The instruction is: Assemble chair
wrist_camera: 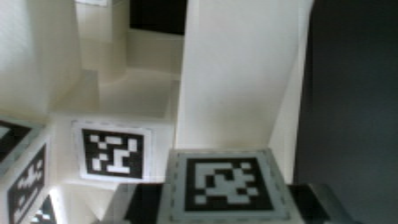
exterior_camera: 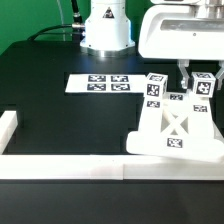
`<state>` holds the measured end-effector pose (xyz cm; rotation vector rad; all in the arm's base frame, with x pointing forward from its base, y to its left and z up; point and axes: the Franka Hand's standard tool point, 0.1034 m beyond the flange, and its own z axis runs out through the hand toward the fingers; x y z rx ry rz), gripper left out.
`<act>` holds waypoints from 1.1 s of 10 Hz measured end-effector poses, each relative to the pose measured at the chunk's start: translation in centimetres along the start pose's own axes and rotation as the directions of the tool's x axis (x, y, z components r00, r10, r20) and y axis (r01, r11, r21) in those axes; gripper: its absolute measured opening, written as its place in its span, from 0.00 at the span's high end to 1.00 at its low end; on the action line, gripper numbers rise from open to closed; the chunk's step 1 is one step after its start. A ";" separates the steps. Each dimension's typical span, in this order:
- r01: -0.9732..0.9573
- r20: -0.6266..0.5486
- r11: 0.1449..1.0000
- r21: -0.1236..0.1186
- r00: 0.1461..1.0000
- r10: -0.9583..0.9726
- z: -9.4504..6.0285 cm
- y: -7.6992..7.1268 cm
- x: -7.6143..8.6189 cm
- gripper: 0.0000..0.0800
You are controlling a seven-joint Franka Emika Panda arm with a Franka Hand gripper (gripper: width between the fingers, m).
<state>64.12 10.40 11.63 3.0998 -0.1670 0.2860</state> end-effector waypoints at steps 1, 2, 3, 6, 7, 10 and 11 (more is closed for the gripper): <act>-0.001 0.000 1.000 0.000 1.000 0.001 0.0 0.0 0.0 0.66; -0.001 0.000 1.000 0.000 1.000 0.001 0.0 0.0 0.0 0.66; -0.001 0.000 1.000 0.000 1.000 0.001 0.0 0.0 0.0 0.66; -0.001 0.000 1.000 0.000 1.000 0.001 0.0 0.0 0.0 0.66; -0.001 0.000 1.000 0.000 1.000 0.001 0.0 0.0 0.0 0.66; -0.018 0.000 1.000 0.000 1.000 0.018 0.0 0.0 0.0 0.66; -0.054 0.000 0.999 0.001 0.999 0.054 0.0 0.0 0.0 0.66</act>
Offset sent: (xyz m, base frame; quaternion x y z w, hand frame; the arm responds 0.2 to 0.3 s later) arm 0.0000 0.0000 0.0000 0.0000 0.0000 0.0000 1.0000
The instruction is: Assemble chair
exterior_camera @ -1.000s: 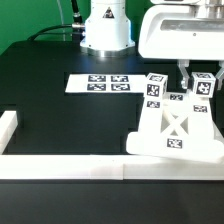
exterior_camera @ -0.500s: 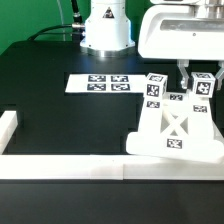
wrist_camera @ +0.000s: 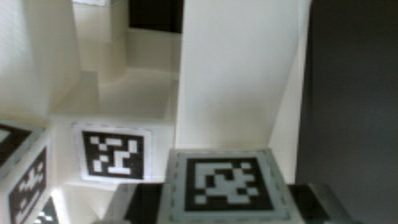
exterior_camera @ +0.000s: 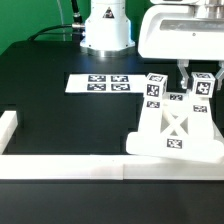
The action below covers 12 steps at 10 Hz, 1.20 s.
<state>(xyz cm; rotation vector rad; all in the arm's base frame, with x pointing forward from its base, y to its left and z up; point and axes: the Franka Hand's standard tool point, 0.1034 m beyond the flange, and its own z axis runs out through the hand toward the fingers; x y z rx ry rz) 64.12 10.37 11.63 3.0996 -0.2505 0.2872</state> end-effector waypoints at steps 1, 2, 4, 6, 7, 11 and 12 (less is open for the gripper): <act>-0.055 0.000 0.998 0.000 0.998 0.055 0.0 0.0 0.0 0.66; -0.131 0.000 0.991 0.000 0.991 0.131 0.0 0.0 0.0 0.66; -0.260 0.000 0.966 0.000 0.966 0.260 0.0 0.0 0.0 0.66; -0.391 0.001 0.921 0.000 0.921 0.391 0.0 0.0 0.0 0.66; -0.457 0.001 0.890 0.000 0.890 0.457 0.0 0.0 0.0 0.66; -0.680 0.003 0.734 0.001 0.734 0.680 0.0 -0.1 -0.1 0.66; -0.703 0.003 0.711 0.001 0.711 0.703 0.0 -0.1 -0.1 0.66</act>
Offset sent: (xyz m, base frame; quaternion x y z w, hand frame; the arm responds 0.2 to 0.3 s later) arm 0.0000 0.0000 0.0000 0.0000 0.0000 0.1938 0.9810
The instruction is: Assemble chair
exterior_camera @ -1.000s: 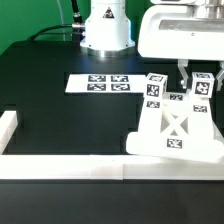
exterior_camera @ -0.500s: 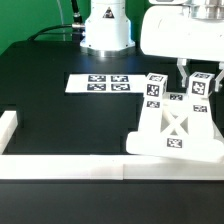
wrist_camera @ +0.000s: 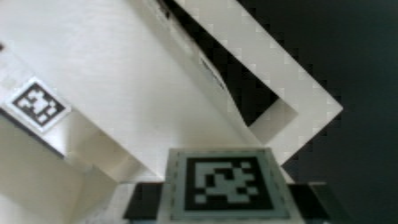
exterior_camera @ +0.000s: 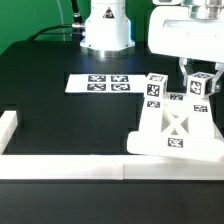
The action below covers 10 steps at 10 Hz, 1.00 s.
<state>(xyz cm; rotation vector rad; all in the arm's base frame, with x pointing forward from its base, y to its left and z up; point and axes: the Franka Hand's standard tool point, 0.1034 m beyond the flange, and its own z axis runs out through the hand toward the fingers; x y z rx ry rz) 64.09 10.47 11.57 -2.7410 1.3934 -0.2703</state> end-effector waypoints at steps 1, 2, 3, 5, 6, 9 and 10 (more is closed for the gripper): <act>-0.069 0.004 0.998 0.002 0.998 0.069 0.0 0.0 -0.1 0.66; -0.124 0.007 0.992 0.004 0.992 0.124 0.0 -0.1 -0.1 0.66; -0.194 0.010 0.981 0.004 0.981 0.194 0.0 -0.1 -0.2 0.66; -0.305 0.018 0.952 0.006 0.952 0.305 0.0 -0.2 -0.3 0.66; -0.375 0.025 0.927 0.006 0.927 0.374 0.0 -0.2 -0.4 0.66; -0.383 0.027 0.924 0.006 0.923 0.383 0.0 -0.2 -0.4 0.53; -0.356 0.027 0.935 0.006 0.934 0.355 0.0 -0.2 -0.4 0.29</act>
Offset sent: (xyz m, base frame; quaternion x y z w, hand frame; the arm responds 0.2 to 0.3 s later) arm 0.0000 0.0000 0.0000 0.0000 0.0000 0.1938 0.9810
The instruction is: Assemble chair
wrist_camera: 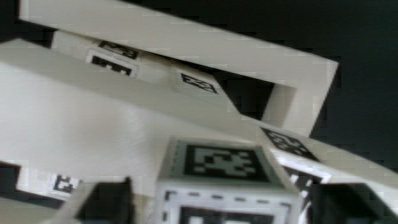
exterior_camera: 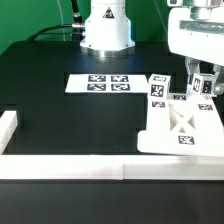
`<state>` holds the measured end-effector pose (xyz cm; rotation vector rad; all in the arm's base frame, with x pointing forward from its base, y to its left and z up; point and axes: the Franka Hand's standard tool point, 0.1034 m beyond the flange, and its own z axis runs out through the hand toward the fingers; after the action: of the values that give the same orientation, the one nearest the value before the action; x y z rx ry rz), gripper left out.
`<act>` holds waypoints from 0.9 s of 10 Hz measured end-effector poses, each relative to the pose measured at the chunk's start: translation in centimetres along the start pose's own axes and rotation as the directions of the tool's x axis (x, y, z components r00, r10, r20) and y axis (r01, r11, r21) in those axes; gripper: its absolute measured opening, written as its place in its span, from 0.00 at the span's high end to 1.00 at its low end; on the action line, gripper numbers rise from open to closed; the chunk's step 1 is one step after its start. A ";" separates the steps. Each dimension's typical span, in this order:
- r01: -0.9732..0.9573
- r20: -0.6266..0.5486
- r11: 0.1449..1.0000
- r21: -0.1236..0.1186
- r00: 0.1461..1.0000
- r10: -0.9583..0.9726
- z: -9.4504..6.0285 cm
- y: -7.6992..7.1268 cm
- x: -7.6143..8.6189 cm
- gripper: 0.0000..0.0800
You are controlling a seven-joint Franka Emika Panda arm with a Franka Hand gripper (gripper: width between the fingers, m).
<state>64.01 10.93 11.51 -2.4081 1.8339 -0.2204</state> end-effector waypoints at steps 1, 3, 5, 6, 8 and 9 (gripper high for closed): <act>0.040 -0.001 0.999 -0.002 0.999 -0.040 0.0 0.0 0.2 0.29; 0.236 -0.002 0.972 -0.004 0.972 -0.236 0.0 0.1 0.4 0.19; 0.393 -0.003 0.920 -0.006 0.920 -0.393 0.0 0.1 0.4 0.19; 0.459 -0.003 0.888 -0.007 0.888 -0.459 0.0 0.0 0.3 0.19; 0.581 -0.008 0.814 -0.011 0.814 -0.581 -0.2 -0.2 0.3 0.19; 0.618 -0.009 0.786 -0.012 0.786 -0.619 -0.2 -0.3 0.2 0.19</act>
Offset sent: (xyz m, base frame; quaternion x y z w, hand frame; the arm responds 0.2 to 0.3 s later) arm 0.0028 -0.0004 0.0003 -0.0062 -0.0054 -0.1728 0.9849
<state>64.29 10.78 11.75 -2.9351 0.9665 -0.2750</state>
